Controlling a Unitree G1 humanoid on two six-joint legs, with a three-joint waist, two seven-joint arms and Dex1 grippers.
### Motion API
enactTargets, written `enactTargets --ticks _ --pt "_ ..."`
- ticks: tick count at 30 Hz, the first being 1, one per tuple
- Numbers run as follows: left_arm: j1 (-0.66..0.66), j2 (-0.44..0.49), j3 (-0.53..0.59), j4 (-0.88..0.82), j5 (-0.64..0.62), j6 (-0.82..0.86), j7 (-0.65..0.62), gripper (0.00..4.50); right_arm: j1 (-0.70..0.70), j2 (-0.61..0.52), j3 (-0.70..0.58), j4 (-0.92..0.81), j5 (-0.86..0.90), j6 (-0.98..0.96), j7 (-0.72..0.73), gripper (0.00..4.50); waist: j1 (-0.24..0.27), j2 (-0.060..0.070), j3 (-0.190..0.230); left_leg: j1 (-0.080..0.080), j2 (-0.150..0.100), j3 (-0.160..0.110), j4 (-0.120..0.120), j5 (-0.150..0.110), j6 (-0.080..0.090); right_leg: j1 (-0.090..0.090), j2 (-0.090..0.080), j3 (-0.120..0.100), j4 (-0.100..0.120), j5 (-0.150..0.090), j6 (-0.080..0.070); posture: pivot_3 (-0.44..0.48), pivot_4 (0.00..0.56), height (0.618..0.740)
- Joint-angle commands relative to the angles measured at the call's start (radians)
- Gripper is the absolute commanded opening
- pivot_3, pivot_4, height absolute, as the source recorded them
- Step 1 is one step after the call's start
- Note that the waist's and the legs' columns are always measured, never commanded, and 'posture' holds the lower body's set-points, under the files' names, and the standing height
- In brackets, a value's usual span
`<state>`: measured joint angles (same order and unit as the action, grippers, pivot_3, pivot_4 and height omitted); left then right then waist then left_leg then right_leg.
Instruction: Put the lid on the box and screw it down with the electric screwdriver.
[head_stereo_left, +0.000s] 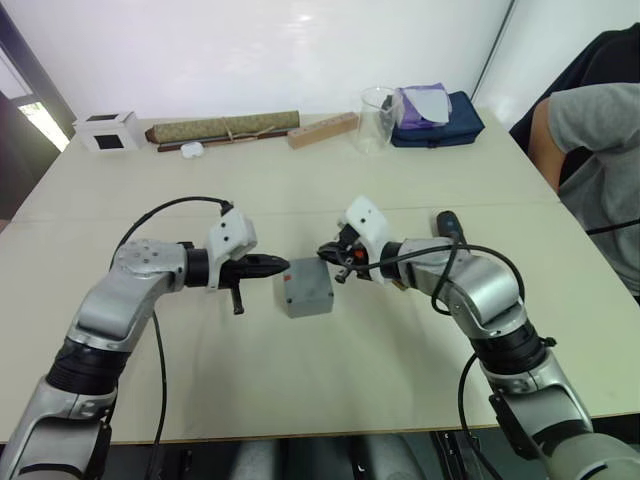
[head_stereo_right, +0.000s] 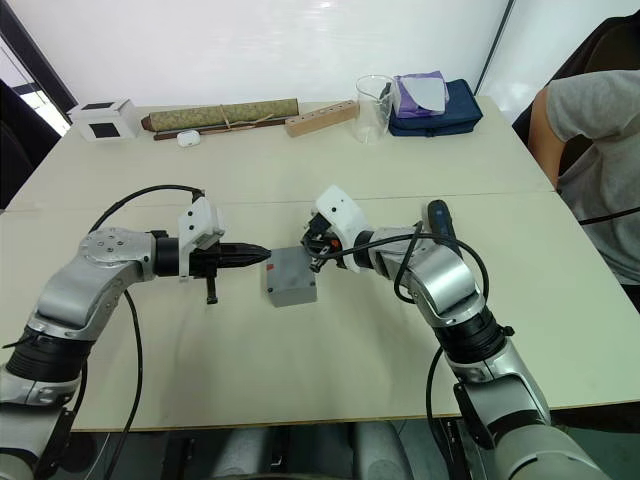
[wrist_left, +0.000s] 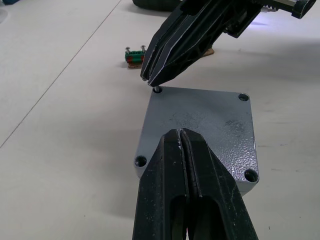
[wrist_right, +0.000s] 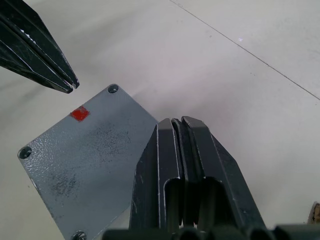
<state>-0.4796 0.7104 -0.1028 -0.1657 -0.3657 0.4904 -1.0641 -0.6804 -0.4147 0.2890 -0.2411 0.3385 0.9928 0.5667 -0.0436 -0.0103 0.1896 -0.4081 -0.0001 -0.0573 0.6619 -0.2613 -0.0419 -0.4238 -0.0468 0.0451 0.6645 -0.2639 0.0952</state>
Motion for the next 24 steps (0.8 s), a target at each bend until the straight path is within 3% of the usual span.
enactTargets --ticks 1,7,10,19,24 --pt "0.001 0.008 0.027 -0.035 -0.011 -0.005 0.005 0.0 0.01 -0.001 0.0 -0.012 -0.009 -0.021 0.01 0.01 0.0 0.0 0.0 0.0 0.0 0.0 0.0 0.0 0.0 0.0 0.0 0.0 0.0 0.0 0.0 0.0 0.15 0.736" --pt "0.007 0.013 0.03 -0.034 -0.011 -0.006 0.003 0.0 0.04 -0.001 0.014 0.014 -0.029 -0.046 0.022 0.01 0.0 0.0 0.0 0.0 0.0 0.0 0.0 0.0 0.0 0.0 0.0 0.0 0.0 0.0 0.0 0.0 0.15 0.736" --pt "0.003 0.014 0.03 -0.028 -0.01 -0.006 0.002 0.0 0.041 0.007 -0.003 0.007 -0.013 -0.037 0.028 0.91 0.0 0.0 0.0 0.0 0.0 0.0 0.0 0.0 0.0 0.0 0.0 0.0 0.0 0.0 0.0 0.0 0.15 0.736" --pt "-0.009 0.004 0.018 -0.026 -0.013 -0.01 -0.01 0.0 0.032 -0.043 -0.11 -0.07 0.03 0.042 0.029 4.36 0.002 0.0 0.0 0.0 0.0 0.0 0.0 0.0 0.0 0.0 0.0 0.0 0.0 0.0 0.0 0.0 0.15 0.736" --pt "-0.05 -0.019 0.013 -0.034 -0.037 -0.006 -0.028 0.0 0.01 -0.179 -0.253 -0.126 0.087 0.192 0.043 4.46 0.008 0.0 0.0 0.0 0.0 0.0 0.0 0.0 0.0 0.0 -0.001 0.0 0.0 0.0 0.0 0.0 0.15 0.736"
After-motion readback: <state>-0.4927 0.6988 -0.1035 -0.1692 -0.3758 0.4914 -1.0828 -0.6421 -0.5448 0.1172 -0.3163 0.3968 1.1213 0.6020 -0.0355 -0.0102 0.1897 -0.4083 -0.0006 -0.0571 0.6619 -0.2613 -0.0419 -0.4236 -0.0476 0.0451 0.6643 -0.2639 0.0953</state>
